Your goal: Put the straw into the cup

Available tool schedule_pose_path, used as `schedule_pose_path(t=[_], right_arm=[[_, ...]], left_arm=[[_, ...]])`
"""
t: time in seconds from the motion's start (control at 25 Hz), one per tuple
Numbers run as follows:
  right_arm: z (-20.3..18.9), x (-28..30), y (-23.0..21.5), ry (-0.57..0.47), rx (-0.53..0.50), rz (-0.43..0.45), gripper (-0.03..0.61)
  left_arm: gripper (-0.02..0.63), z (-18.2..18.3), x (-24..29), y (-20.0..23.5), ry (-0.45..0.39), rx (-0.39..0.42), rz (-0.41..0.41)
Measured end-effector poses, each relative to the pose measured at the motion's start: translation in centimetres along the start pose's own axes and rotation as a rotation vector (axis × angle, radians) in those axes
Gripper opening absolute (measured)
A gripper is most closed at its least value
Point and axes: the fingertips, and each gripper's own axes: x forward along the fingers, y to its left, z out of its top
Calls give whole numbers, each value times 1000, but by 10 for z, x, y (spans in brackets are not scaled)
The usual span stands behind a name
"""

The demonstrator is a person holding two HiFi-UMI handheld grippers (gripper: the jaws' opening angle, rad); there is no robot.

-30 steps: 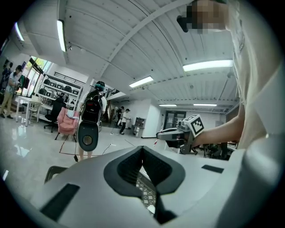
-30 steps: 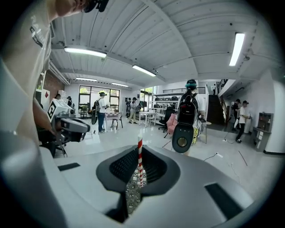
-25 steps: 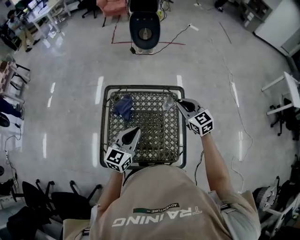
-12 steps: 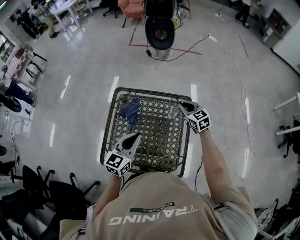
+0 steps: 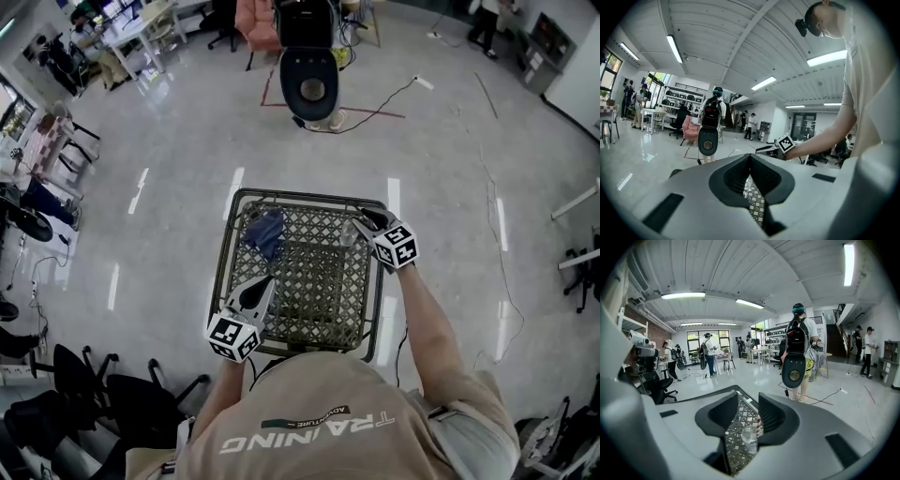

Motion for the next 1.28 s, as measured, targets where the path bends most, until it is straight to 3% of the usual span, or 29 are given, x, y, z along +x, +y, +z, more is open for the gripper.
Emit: schedule_pose_path(t=[0.4,0.52,0.68,0.88,1.28], right_arm=[[13,-18,11,-23,-22,-37,147],[39,-41,21,-90,-26,-74,136],[85,-81,51,-231,-14,-132,66],[122,-123,90,-324,-38,-123,37],[121,-168,119,-396,-22,-135,18]], left_arm=[[17,2,-15,4,-20,5,0],[17,7,-18,6,-38,6,-4],[17,18,-24,10,-67,24,-38],[17,34,-26,7,-94,62,-84],[17,50,-19,-1,-131,94,-145]])
